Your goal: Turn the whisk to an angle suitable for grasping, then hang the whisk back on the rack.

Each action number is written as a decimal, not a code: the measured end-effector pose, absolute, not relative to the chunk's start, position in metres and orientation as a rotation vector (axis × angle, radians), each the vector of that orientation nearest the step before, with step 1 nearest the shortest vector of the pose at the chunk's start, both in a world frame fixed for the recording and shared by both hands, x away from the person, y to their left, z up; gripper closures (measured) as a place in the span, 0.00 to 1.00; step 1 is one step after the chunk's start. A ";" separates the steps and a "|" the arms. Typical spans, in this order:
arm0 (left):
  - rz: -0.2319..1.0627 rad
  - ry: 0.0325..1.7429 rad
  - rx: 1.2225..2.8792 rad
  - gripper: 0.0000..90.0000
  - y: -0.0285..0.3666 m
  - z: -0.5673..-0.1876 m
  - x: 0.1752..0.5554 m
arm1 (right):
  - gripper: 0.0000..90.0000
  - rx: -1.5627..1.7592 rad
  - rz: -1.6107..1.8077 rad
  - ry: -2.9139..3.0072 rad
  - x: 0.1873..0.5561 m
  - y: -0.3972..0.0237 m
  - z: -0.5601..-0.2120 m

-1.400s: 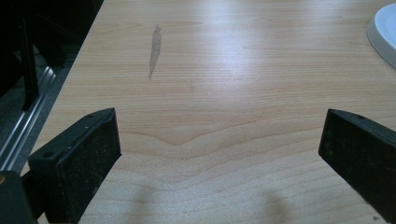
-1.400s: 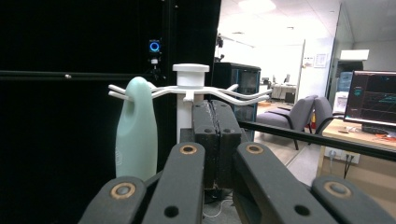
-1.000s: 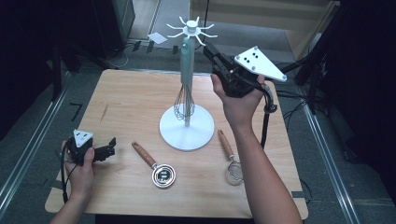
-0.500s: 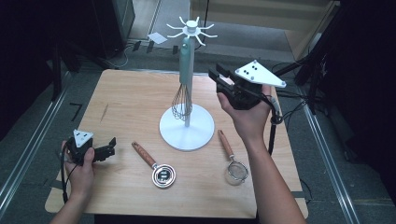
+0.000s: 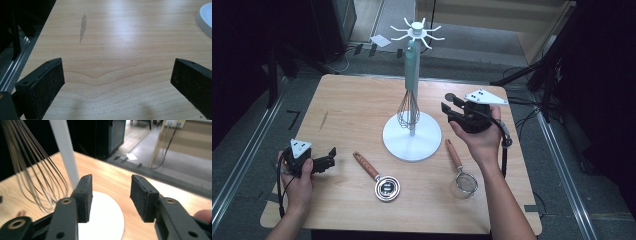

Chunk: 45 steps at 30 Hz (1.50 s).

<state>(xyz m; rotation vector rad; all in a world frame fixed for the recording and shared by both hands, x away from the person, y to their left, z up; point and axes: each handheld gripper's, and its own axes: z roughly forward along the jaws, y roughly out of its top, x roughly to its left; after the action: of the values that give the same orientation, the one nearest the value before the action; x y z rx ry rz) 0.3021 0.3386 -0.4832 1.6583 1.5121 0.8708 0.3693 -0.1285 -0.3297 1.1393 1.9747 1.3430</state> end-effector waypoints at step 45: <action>0.857 1.515 1.667 0.00 0.339 -0.483 0.304 | 0.59 1.636 0.881 2.284 0.374 -0.168 -0.452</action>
<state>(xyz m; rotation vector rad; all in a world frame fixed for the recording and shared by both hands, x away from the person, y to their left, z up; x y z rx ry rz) 0.3042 0.3386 -0.4830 1.6668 1.5147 0.8566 0.3737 -0.1682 -0.4521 1.6358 2.2841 0.8806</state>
